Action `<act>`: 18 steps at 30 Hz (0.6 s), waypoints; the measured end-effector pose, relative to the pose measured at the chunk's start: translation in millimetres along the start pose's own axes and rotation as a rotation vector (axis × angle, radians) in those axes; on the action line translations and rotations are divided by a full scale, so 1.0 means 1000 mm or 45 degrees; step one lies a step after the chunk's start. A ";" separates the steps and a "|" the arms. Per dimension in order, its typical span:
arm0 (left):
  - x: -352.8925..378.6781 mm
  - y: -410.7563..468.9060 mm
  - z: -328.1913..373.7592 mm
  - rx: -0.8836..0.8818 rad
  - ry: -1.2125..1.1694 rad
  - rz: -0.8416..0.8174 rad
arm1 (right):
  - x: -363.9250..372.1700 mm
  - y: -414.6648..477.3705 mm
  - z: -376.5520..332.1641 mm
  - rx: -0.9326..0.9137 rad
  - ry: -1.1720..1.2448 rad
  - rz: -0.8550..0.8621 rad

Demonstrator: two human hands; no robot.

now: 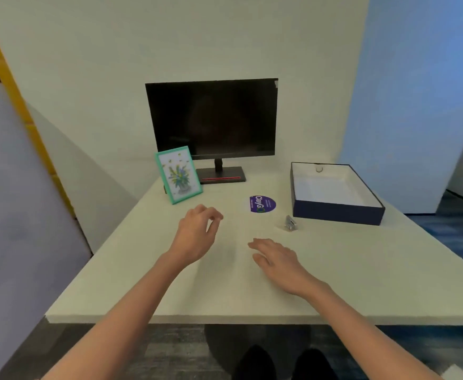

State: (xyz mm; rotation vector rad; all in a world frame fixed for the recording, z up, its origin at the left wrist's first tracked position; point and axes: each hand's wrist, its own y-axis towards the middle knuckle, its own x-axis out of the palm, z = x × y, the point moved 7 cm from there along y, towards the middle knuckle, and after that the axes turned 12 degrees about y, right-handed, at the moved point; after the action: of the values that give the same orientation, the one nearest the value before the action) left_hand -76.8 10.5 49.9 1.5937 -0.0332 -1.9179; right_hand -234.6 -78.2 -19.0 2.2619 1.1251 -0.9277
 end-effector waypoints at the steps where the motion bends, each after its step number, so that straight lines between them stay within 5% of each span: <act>1: 0.001 -0.006 -0.020 -0.043 0.012 -0.011 | 0.011 0.006 -0.002 0.018 -0.088 -0.055; 5: 0.010 -0.029 -0.079 -0.139 0.083 -0.066 | 0.046 0.023 0.001 0.114 -0.380 -0.218; 12: 0.024 -0.056 -0.114 -0.153 0.186 -0.143 | 0.063 0.038 0.005 0.210 -0.510 -0.194; 18: 0.036 -0.071 -0.114 -0.056 0.295 -0.213 | 0.092 0.023 -0.026 -0.016 -0.514 -0.348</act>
State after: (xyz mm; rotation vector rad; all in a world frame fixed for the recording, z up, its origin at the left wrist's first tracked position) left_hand -9.9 91.6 -41.1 1.8273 0.2450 -1.8293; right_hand -165.4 -27.3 -66.8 1.8205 1.2576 -1.4039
